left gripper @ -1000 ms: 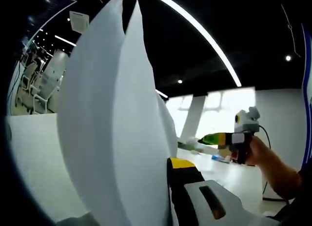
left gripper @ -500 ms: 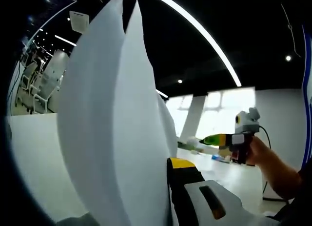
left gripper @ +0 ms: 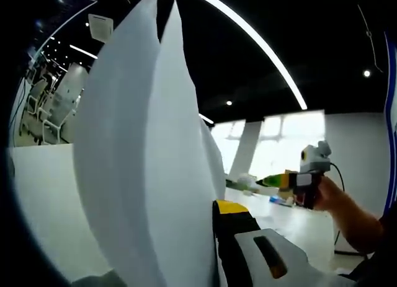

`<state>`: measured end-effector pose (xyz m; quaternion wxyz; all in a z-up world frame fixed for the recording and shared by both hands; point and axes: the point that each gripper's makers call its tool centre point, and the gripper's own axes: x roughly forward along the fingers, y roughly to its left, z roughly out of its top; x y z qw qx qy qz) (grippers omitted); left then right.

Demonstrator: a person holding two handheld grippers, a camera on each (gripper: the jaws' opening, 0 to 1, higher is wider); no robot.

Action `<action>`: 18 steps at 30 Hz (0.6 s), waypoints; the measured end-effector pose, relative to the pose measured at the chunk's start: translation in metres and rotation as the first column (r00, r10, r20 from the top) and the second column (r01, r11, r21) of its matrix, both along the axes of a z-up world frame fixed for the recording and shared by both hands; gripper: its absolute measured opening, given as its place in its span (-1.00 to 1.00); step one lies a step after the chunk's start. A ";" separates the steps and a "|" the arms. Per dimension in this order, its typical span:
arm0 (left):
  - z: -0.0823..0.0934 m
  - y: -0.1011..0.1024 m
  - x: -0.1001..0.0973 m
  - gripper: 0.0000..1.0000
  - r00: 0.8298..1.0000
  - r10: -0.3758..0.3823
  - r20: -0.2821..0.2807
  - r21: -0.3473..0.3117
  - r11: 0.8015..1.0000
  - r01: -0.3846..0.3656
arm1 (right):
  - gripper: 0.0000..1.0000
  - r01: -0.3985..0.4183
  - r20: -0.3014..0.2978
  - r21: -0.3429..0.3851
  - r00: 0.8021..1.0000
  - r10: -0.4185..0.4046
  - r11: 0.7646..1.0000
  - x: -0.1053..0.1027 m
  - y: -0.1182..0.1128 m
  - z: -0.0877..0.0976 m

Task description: Organize the stack of printing papers by aligning and flattening the scattered papers on the table

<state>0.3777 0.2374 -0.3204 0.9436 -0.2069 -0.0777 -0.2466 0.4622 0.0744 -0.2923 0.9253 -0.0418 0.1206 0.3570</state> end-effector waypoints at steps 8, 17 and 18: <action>0.000 0.000 0.000 -0.88 1.000 0.001 0.000 0.000 1.000 -0.001 | 0.77 0.001 -0.038 0.028 0.999 0.000 1.000 -0.005 -0.009 -0.006; 0.000 0.000 0.000 -0.88 1.000 0.001 -0.001 0.002 1.000 -0.001 | 0.77 0.020 -0.036 0.032 0.999 -0.019 0.999 -0.006 -0.019 -0.006; 0.000 0.000 0.000 -0.88 1.000 0.001 -0.001 0.001 1.000 -0.001 | 0.77 0.024 -0.035 0.030 0.999 -0.023 0.999 -0.004 -0.020 -0.007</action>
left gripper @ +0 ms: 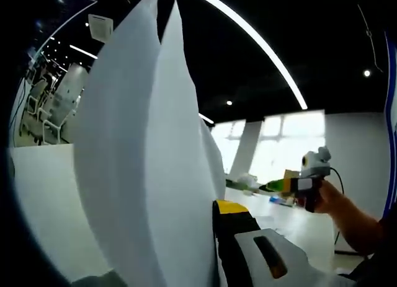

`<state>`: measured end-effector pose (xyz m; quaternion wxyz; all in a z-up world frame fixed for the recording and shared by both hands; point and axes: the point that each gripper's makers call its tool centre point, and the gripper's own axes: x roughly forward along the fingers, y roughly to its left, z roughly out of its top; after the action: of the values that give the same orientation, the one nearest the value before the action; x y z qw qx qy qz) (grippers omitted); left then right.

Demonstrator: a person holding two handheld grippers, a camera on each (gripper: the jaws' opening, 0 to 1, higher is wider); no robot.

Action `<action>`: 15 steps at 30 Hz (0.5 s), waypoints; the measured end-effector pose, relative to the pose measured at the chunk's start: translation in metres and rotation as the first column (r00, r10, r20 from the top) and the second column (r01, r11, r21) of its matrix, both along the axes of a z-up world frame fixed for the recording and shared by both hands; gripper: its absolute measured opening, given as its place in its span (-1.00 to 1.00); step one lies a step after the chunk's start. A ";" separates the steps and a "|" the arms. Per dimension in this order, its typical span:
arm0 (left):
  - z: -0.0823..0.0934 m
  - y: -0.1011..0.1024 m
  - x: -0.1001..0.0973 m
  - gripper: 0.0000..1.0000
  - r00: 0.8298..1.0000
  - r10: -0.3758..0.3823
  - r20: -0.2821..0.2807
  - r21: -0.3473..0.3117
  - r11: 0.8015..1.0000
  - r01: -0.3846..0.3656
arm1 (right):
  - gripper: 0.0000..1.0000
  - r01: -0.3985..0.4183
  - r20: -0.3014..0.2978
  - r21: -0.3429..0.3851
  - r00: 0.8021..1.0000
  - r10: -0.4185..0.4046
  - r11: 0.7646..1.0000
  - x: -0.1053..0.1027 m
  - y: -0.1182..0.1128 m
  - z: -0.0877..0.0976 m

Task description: Organize the stack of printing papers by aligning and flattening the scattered papers on the table

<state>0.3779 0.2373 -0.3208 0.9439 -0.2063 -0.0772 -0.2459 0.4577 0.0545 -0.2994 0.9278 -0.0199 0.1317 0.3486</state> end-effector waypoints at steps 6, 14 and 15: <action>0.000 0.000 0.000 -0.88 1.000 0.000 0.000 0.001 1.000 0.000 | 0.77 0.014 0.002 -0.001 1.000 -0.014 1.000 0.003 -0.008 -0.003; 0.000 0.001 0.001 -0.88 1.000 -0.001 0.000 0.000 1.000 0.001 | 0.77 0.031 -0.004 -0.003 1.000 -0.031 1.000 0.005 -0.015 -0.009; 0.000 0.001 0.001 -0.88 1.000 -0.002 -0.001 0.001 1.000 0.002 | 0.77 0.032 -0.006 -0.004 0.999 -0.032 0.999 0.005 -0.015 -0.010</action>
<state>0.3790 0.2381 -0.3206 0.9438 -0.2060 -0.0767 -0.2467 0.4623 0.0394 -0.3095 0.9328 -0.0186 0.1355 0.3334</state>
